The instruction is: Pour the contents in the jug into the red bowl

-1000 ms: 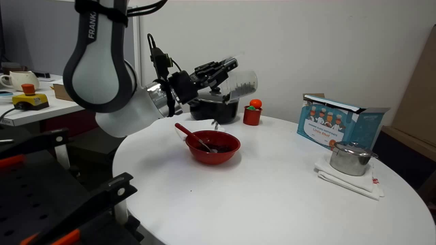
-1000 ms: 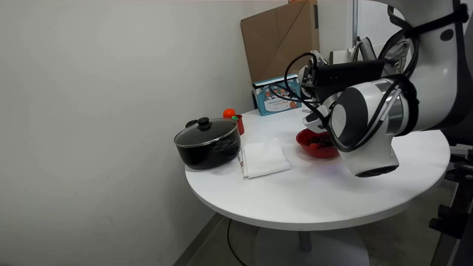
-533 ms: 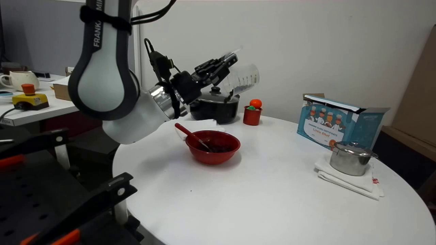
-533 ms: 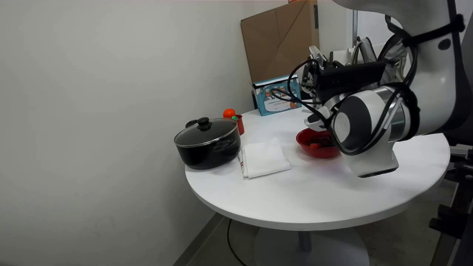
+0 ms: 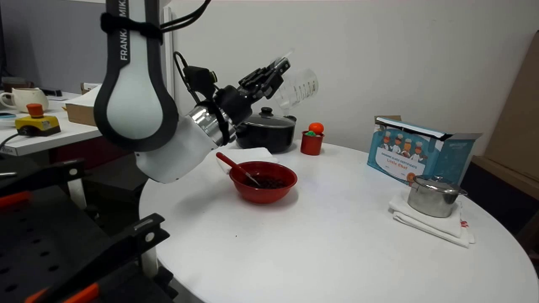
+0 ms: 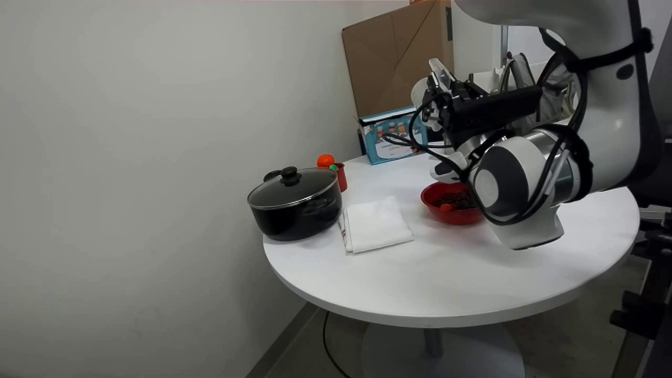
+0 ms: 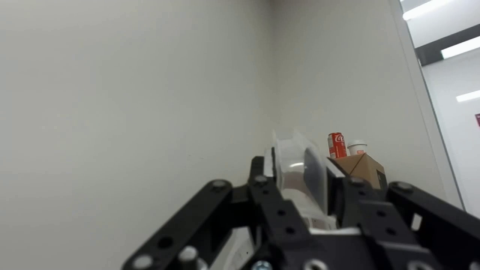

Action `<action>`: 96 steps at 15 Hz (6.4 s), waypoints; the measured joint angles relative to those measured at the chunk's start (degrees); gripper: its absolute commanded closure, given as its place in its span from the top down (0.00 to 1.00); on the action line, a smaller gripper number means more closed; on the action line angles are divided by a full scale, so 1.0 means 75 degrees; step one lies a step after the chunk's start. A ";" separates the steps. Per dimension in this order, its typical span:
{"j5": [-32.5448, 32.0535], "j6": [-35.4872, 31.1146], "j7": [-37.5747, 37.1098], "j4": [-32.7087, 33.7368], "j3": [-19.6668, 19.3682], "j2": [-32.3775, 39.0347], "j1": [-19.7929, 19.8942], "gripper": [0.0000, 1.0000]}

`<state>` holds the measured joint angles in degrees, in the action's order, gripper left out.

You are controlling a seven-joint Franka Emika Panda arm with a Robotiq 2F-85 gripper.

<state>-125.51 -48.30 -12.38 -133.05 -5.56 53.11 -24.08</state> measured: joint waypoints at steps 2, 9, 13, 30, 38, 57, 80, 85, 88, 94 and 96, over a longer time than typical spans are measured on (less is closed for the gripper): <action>0.0078 -0.0005 0.0040 0.0001 0.0071 0.0046 0.0013 0.13; 0.0486 -0.1247 0.1176 0.0094 0.1323 -0.0136 0.1355 0.13; 0.0893 -0.2437 0.1831 0.0093 0.1729 -0.0497 0.1971 0.13; 0.4516 -0.9881 0.7153 0.1060 0.1432 -0.3850 0.3958 0.13; 0.7598 -1.2154 0.9965 0.1185 0.0873 -0.3424 0.5096 0.13; 1.6837 -1.2298 1.4656 0.2419 0.1166 -0.3161 0.6226 0.13; 1.2752 -1.3654 0.7235 0.2235 -0.1258 -0.1604 0.4169 0.74; 1.2954 -1.3178 0.7226 0.2244 -0.0814 -0.1750 0.4586 1.00; 1.3067 -1.2616 0.7225 0.2241 -0.0620 -0.2335 0.4669 1.00; 1.2900 -1.0678 0.6477 0.2070 -0.0525 -0.4345 0.4064 1.00; 1.2962 -1.0061 0.5764 0.1867 -0.0316 -0.4928 0.3817 1.00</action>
<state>-28.30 -123.76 30.85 -119.05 -7.94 16.15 4.55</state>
